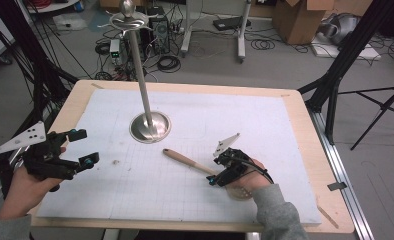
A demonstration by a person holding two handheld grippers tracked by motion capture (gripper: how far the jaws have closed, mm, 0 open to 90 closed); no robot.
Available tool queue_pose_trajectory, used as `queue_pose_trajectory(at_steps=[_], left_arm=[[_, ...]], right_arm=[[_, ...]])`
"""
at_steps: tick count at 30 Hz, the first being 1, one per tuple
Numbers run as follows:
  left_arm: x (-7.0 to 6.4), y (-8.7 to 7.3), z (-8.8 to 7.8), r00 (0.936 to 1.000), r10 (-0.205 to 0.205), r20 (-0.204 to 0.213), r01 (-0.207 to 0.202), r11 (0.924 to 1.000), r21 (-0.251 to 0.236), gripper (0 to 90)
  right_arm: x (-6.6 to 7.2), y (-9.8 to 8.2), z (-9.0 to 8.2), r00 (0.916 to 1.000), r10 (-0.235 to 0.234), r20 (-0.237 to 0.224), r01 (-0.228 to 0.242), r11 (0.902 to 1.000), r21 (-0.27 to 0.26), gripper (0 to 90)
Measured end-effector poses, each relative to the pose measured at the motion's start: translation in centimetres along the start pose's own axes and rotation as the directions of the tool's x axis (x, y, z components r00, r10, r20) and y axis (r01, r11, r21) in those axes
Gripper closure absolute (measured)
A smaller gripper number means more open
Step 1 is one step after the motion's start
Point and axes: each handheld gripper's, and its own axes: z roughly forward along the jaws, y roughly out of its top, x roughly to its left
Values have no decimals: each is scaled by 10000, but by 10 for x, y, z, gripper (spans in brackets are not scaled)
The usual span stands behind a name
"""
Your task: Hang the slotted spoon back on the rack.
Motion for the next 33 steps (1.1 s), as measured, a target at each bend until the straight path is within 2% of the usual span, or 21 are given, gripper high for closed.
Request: queue_pose_trajectory(at_steps=[12,21,33], left_arm=[[1,-2,1,10000,-12,-12,12,10000,85,41],[1,-2,2,10000,-39,-21,39,9999,101,41],[1,-4,4,10000,-57,-21,58,9998,196,41]], right_arm=[[1,0,5,9999,117,100,-123,9983,574,440],[0,0,6,9990,373,256,-391,9967,708,556],[2,1,6,9976,321,616,-374,9955,872,648]])
